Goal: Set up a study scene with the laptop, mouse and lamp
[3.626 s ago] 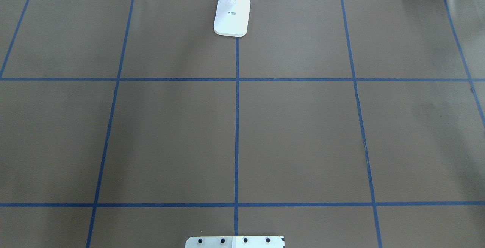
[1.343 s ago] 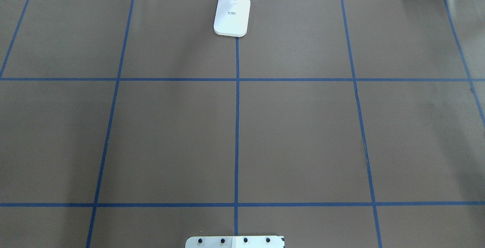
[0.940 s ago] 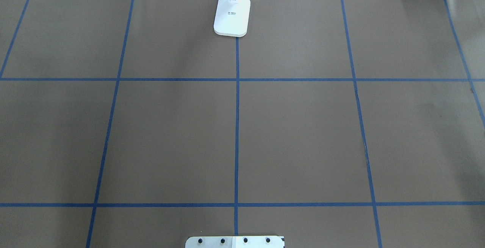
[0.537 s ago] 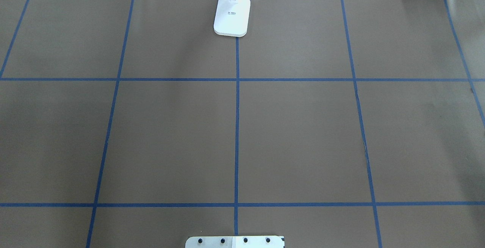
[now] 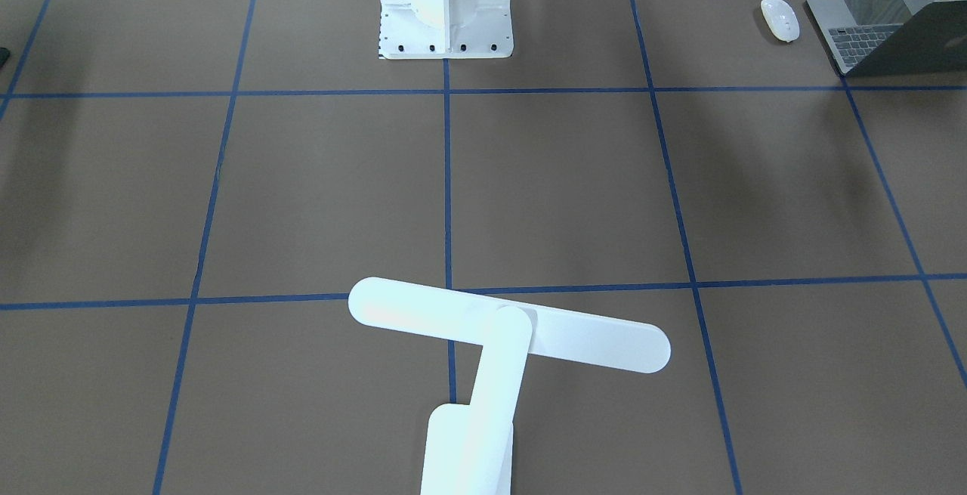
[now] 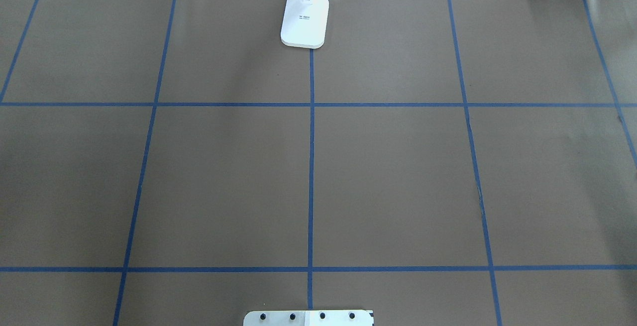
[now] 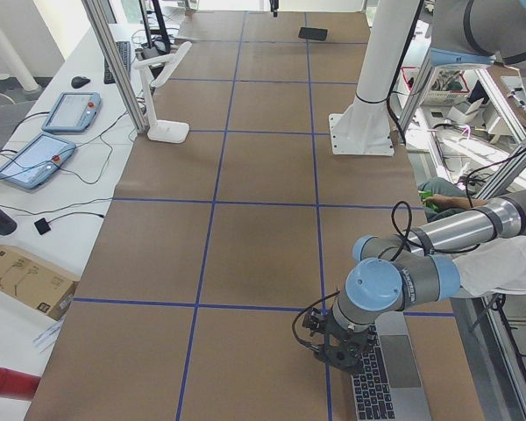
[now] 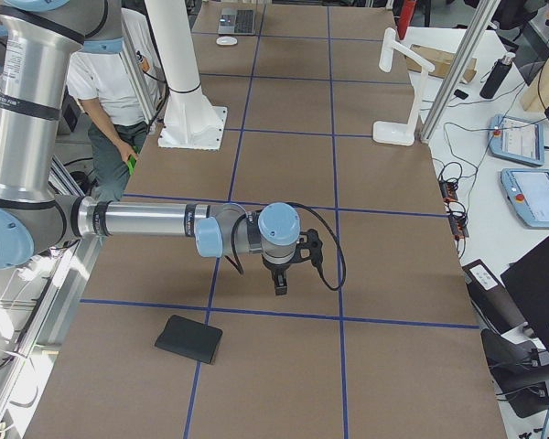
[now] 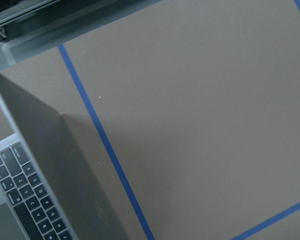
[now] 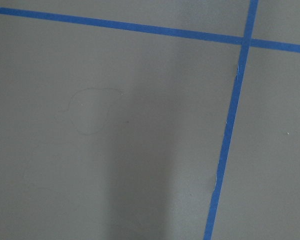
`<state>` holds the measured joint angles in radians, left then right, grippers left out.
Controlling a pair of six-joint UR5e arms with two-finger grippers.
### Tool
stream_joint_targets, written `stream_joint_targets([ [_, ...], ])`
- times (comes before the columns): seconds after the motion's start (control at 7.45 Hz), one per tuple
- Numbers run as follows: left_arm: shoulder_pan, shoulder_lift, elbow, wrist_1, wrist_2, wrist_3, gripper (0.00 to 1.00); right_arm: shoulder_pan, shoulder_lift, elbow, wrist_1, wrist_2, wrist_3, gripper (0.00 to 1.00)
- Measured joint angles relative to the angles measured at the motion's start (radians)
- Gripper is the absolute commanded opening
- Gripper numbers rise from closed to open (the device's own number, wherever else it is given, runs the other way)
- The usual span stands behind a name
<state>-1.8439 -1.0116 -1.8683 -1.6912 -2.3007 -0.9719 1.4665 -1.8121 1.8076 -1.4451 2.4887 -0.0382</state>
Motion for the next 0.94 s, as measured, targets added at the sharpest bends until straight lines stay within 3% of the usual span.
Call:
stream_joint_targets([
  [0.4,0.002,0.009,0.006,0.032,-0.001,-0.049,0.85,0.0,-0.001,0.001,0.003,0.002,0.001,1.0],
  [0.94,0.005,0.01,0.02,0.074,-0.008,-0.054,0.79,0.0,0.001,0.009,0.006,0.0,0.0,1.0],
])
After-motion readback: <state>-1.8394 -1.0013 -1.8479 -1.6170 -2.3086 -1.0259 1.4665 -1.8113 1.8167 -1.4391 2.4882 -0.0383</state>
